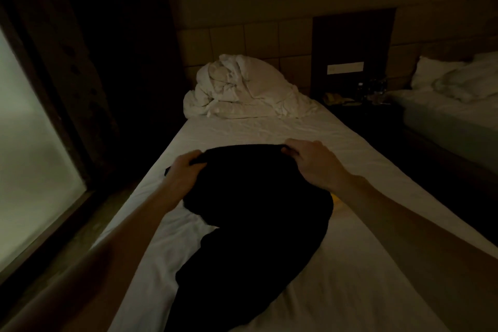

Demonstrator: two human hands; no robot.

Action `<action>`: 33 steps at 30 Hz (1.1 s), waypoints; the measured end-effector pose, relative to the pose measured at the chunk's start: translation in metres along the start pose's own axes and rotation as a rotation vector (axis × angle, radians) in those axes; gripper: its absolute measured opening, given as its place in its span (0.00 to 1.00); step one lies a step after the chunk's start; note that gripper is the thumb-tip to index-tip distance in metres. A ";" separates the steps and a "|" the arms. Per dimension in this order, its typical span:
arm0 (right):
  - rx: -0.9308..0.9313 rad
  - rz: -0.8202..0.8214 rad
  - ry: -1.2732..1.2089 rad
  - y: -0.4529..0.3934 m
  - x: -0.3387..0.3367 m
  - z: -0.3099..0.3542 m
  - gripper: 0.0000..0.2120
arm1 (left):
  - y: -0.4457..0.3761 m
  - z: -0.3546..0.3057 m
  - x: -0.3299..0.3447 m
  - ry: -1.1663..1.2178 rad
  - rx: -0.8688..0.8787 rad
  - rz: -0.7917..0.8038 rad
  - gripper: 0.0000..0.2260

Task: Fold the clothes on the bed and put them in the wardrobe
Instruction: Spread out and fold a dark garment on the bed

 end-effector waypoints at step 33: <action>0.137 -0.418 -0.580 0.000 -0.034 -0.016 0.15 | -0.004 0.056 -0.065 -0.269 -0.219 -0.119 0.13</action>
Point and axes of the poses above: each hand's wrist, its own y-axis away from the middle knuckle, its own x-axis out of the palm, z = x × y, the point moved 7 cm from there along -y, towards the middle knuckle, and after that the axes turned 10 degrees about -y, right-handed, at the moved point
